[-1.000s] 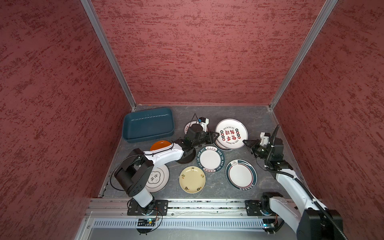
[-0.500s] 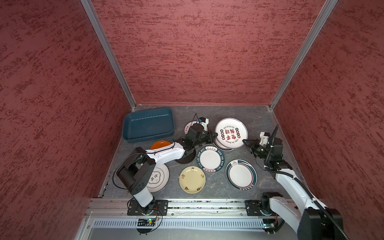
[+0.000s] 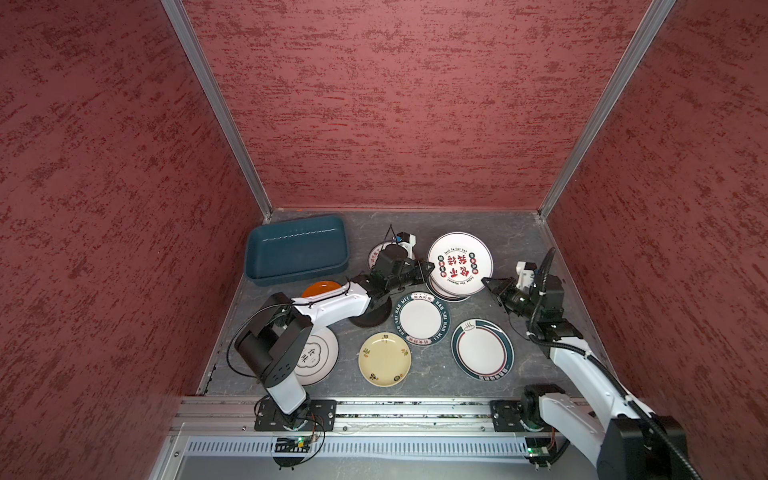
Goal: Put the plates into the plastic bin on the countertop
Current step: 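Close the left gripper on the plate rim beside the right gripper, then carry the plate toward the teal bin with left gripper while right gripper withdraws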
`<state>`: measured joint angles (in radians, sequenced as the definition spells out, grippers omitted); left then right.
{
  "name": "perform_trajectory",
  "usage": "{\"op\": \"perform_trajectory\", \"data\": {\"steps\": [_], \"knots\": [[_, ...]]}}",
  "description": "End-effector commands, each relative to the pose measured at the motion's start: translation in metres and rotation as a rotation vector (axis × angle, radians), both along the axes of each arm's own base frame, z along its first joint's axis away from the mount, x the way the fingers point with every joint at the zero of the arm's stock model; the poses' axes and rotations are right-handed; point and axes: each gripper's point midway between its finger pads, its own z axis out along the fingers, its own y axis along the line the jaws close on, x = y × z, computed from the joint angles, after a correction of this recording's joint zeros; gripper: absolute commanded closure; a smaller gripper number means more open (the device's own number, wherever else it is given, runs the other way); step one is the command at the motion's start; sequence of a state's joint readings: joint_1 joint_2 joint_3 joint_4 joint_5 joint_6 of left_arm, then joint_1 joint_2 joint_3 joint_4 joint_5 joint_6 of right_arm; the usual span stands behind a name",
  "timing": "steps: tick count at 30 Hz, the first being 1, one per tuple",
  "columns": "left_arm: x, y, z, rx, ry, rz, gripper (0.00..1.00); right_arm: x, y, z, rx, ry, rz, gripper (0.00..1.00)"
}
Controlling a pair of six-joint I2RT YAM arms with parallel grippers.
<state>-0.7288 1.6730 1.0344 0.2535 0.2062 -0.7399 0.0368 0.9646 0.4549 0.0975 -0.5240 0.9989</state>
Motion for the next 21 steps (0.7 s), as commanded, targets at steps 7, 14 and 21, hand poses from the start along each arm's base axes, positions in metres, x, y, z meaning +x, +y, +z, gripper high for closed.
{"op": "perform_trajectory", "data": {"steps": [7,14,21], "knots": [[0.006,0.018,0.015,0.047,-0.071,0.013,1.00,-0.001,0.005,0.023,-0.013,-0.088,0.036,0.29],[0.028,0.080,0.034,0.095,-0.110,0.181,1.00,-0.006,0.003,0.021,-0.077,-0.084,0.045,0.13],[0.044,0.166,0.052,0.191,-0.139,0.434,1.00,-0.008,0.002,0.021,-0.101,-0.086,0.054,0.11]]}}
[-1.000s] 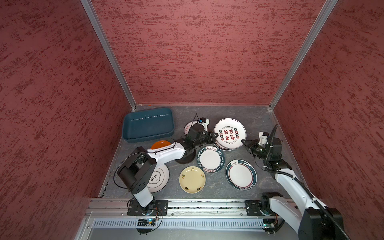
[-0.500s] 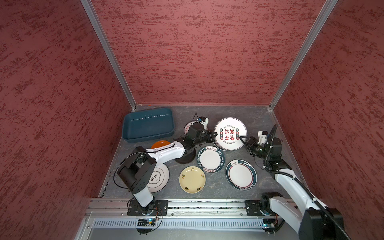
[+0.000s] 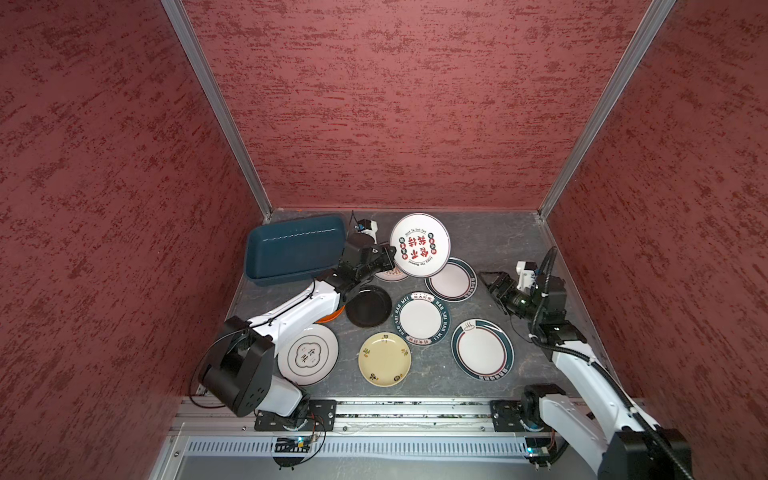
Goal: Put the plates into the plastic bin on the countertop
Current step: 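Carry the plate toward the teal bin with left gripper while right gripper withdraws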
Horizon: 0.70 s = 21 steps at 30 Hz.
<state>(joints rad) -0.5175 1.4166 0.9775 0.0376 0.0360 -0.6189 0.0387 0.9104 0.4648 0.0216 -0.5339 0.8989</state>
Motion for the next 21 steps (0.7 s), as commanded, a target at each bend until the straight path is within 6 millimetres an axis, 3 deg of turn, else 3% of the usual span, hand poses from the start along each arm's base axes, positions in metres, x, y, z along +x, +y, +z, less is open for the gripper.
{"op": "perform_trajectory", "data": {"steps": [1,7,13,17,21], "knots": [[0.008,0.050,0.013,0.050,-0.037,0.157,1.00,0.002,0.000,0.016,-0.030,-0.045,0.010,0.11],[0.010,0.149,0.019,0.039,-0.032,0.430,1.00,0.001,-0.001,0.014,-0.052,-0.041,0.008,0.11],[0.008,0.235,0.008,0.049,0.034,0.666,1.00,0.000,-0.002,0.011,-0.055,-0.032,0.006,0.11],[0.010,0.272,-0.007,0.032,0.097,0.762,1.00,0.000,-0.002,0.010,-0.058,-0.029,0.009,0.11],[0.015,0.295,-0.021,0.028,0.138,0.815,1.00,-0.001,-0.002,0.008,-0.065,-0.021,0.009,0.11]]}}
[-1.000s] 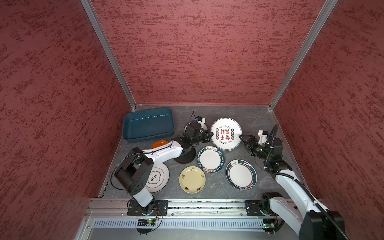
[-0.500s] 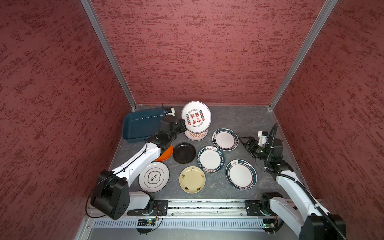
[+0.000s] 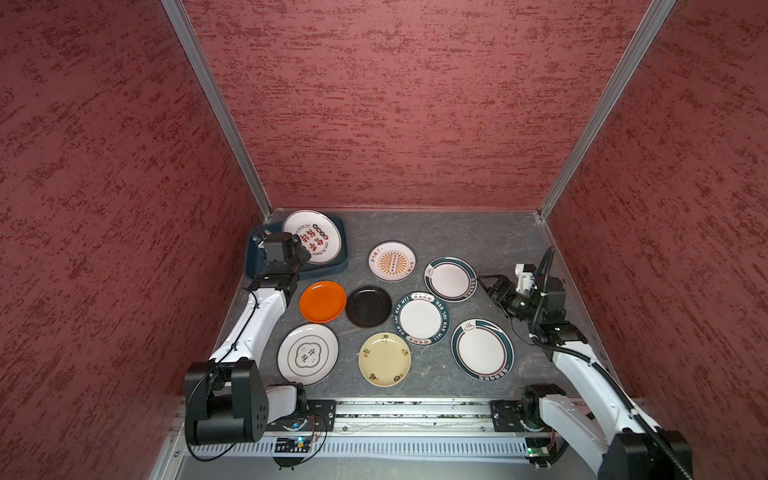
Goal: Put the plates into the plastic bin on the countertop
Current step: 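Carry the plate toward the teal bin with left gripper while right gripper withdraws, then lower the plate flat into the teal bin with the left gripper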
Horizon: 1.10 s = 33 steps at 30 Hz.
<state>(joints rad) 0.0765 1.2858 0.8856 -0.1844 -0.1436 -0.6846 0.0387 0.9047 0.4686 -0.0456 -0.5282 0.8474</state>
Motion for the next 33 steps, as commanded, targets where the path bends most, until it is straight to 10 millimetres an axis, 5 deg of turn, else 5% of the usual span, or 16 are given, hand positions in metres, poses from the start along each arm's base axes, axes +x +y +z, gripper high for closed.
{"op": "perform_trajectory", "data": {"steps": [1,11,33], "knots": [[0.012,0.015,0.012,-0.019,-0.036,0.044,1.00,0.005,-0.001,0.017,-0.023,-0.048,-0.005,0.11],[0.029,0.051,-0.015,0.038,0.094,0.098,1.00,0.002,-0.004,0.009,-0.042,-0.031,-0.015,0.10],[0.071,0.044,-0.053,-0.010,0.253,-0.017,0.93,-0.008,-0.009,-0.010,-0.069,0.029,-0.037,0.09]]}}
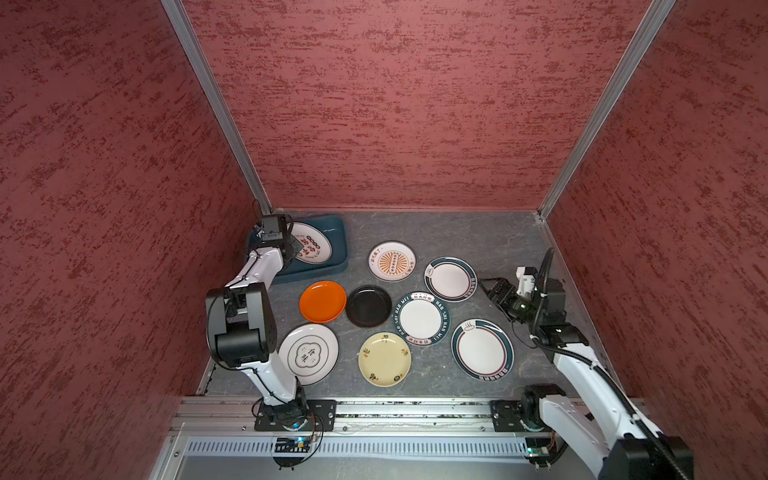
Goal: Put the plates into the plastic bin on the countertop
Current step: 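Lower the plate flat into the teal bin with the left gripper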
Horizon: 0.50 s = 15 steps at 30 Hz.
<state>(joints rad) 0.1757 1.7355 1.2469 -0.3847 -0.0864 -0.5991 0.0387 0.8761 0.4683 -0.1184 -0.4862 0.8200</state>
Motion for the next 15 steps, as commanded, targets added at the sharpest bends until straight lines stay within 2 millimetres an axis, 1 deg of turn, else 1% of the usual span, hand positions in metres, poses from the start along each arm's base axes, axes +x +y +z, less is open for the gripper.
{"op": "perform_trajectory", "data": {"steps": [1,2,3,4,7,9,12,15], "knots": [[0.012,0.002,0.013,-0.001,-0.042,-0.020,0.92,-0.003,-0.004,-0.003,-0.029,0.002,-0.016,0.09],[0.013,0.003,0.013,0.001,-0.040,-0.021,0.89,-0.003,-0.004,-0.003,-0.031,0.003,-0.020,0.09],[0.013,0.003,0.013,-0.001,-0.037,-0.021,0.82,-0.003,-0.005,-0.004,-0.031,0.005,-0.023,0.09],[0.014,0.003,0.013,-0.002,-0.035,-0.025,0.78,-0.004,-0.005,-0.004,-0.031,0.007,-0.024,0.09],[0.019,0.001,0.014,-0.006,-0.037,-0.041,0.76,-0.004,-0.005,-0.006,-0.030,0.012,-0.024,0.09],[0.020,0.001,0.015,-0.006,-0.038,-0.045,0.66,-0.004,-0.005,-0.006,-0.028,0.013,-0.024,0.09],[0.023,0.000,0.017,-0.006,-0.042,-0.054,0.56,-0.004,-0.005,-0.007,-0.029,0.015,-0.028,0.09],[0.025,-0.002,0.019,-0.013,-0.043,-0.064,0.36,-0.005,-0.005,-0.009,-0.024,0.024,-0.030,0.09]]}}
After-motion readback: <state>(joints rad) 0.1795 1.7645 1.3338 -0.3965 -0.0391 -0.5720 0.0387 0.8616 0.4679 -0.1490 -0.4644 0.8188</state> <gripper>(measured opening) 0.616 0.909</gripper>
